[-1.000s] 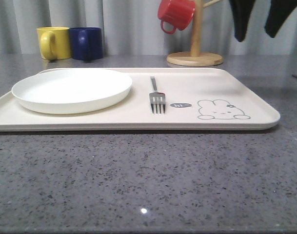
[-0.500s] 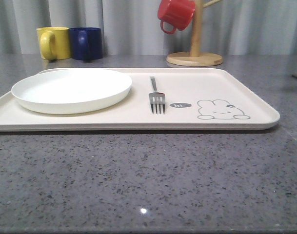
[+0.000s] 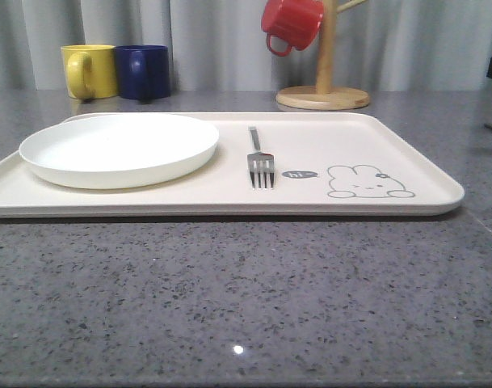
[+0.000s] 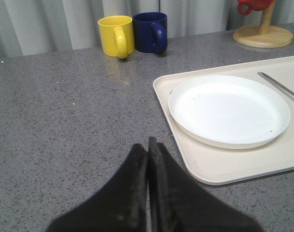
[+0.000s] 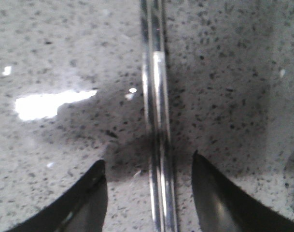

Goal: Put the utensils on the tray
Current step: 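Move the right gripper back and grasp the chopsticks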

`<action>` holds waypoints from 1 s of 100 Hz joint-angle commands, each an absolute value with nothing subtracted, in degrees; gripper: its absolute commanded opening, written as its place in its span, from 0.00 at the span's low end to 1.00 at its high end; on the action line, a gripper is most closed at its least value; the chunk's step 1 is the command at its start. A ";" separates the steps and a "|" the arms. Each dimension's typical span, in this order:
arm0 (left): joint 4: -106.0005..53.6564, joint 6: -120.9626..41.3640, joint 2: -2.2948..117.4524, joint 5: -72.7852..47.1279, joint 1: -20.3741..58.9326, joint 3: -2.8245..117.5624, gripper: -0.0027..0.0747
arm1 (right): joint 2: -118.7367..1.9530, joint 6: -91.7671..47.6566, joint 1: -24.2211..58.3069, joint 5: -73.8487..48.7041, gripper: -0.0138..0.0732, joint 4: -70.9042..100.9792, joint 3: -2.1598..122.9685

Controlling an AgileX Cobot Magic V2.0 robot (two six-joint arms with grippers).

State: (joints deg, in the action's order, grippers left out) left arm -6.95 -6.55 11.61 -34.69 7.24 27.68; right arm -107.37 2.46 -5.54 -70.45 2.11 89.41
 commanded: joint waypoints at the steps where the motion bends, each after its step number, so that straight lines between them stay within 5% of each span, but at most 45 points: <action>1: -7.53 -6.10 12.28 -30.27 7.65 29.00 0.01 | -105.01 1.33 -6.35 -69.95 0.63 2.03 90.50; 13: -7.53 -6.10 12.28 -30.27 7.65 29.00 0.01 | -105.01 1.00 -6.35 -69.95 0.56 2.15 90.50; 34: -7.53 -6.10 12.28 -30.27 7.65 29.00 0.01 | -105.69 1.00 -6.35 -71.40 0.22 2.10 90.50; 48: -7.53 -6.10 12.28 -30.27 7.65 29.00 0.01 | -106.45 1.00 -6.35 -71.68 0.09 2.10 90.50; 100: -7.53 -6.10 12.28 -30.27 7.65 29.00 0.01 | -96.07 1.00 -3.72 -69.23 0.06 4.60 91.05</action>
